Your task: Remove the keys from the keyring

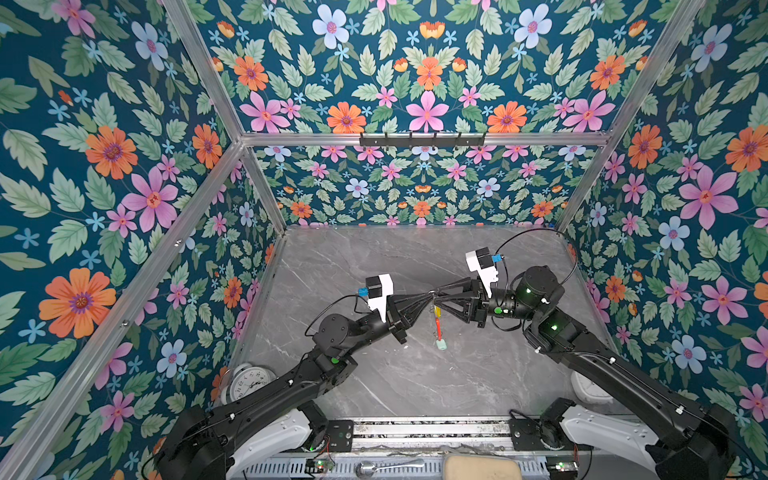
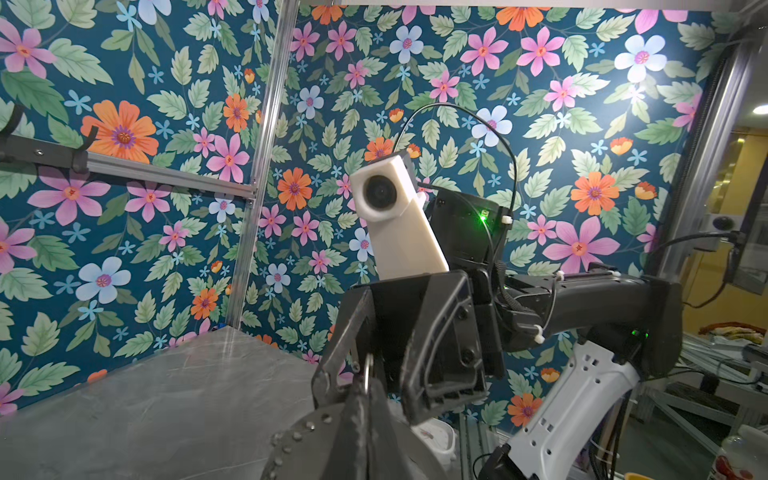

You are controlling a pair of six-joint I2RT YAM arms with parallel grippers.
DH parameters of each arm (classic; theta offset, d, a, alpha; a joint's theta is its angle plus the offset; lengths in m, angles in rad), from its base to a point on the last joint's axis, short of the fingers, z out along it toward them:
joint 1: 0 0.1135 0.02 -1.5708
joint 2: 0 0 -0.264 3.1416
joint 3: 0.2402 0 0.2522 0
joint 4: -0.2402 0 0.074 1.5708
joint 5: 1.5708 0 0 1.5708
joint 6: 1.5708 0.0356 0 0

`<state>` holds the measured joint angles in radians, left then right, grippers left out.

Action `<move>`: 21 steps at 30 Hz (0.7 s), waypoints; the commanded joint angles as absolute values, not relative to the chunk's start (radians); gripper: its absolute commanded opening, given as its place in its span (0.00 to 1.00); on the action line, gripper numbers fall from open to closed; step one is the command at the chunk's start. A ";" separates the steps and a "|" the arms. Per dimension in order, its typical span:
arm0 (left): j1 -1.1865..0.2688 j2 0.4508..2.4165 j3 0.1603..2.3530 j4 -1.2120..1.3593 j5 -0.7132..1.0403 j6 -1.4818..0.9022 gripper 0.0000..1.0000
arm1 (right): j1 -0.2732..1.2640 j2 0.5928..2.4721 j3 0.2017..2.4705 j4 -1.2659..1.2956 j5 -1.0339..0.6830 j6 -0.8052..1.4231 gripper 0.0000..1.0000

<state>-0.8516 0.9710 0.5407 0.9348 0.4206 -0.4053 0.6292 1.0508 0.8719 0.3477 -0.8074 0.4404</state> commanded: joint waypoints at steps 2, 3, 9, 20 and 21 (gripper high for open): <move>-0.851 0.971 0.535 1.009 0.446 -0.429 0.00 | 0.630 1.037 0.859 0.455 -0.797 0.492 0.34; -0.851 0.971 0.532 1.011 0.445 -0.430 0.00 | 0.630 1.037 0.856 0.469 -0.795 0.504 0.33; -0.850 0.965 0.523 1.017 0.433 -0.433 0.00 | 0.630 1.052 0.863 0.479 -0.814 0.525 0.23; -0.850 0.968 0.524 1.022 0.412 -0.433 0.00 | 0.629 1.075 0.878 0.475 -0.855 0.537 0.15; -0.850 0.969 0.525 1.022 0.410 -0.433 0.00 | 0.630 1.080 0.883 0.469 -0.861 0.537 0.15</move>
